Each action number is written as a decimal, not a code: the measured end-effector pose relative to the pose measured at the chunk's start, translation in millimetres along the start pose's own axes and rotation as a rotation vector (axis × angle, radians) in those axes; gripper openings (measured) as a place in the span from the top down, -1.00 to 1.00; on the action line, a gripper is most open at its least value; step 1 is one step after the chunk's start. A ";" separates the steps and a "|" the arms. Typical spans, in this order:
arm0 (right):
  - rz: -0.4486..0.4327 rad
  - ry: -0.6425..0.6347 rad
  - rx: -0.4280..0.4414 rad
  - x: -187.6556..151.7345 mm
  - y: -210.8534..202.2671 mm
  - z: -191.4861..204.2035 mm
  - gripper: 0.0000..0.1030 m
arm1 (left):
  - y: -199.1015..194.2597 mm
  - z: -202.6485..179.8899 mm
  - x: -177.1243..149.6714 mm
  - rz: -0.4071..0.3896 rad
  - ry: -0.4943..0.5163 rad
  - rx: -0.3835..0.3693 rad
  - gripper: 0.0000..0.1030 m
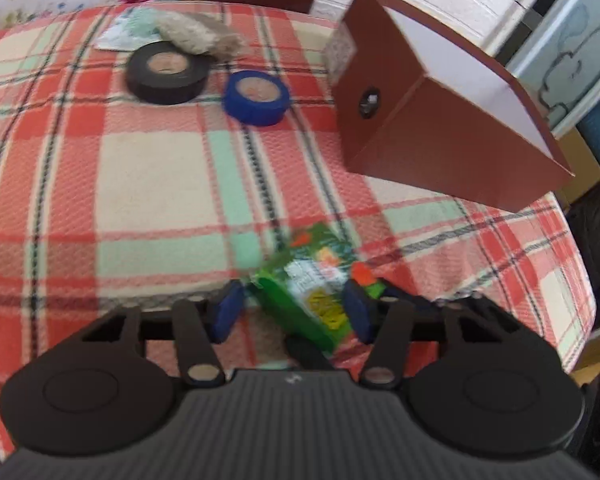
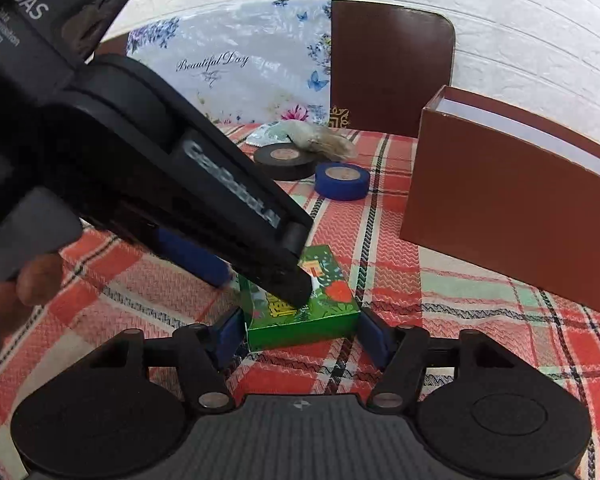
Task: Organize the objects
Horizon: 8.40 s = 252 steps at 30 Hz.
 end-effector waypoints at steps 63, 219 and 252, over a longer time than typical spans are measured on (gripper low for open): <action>-0.234 0.267 -0.249 21.3 -53.8 -52.5 -0.48 | -48.0 6.9 39.1 -0.286 0.107 0.286 -0.15; -0.370 0.304 -0.172 26.7 -38.7 -68.2 -0.25 | -45.3 1.1 53.8 -0.299 0.118 0.214 0.22; -0.081 -0.018 -0.103 144.5 138.1 36.7 -0.42 | -47.9 191.4 11.9 -0.496 -0.162 0.372 -0.66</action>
Point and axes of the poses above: each gripper's, at about its wrist camera, not at the fingertips, and y roughly the way its jaws point, z to its left, x to its top, the point moved 7 cm from there along y, roughly the way its jaws point, and after that the axes turned 7 degrees about z, right-handed, at the moved point
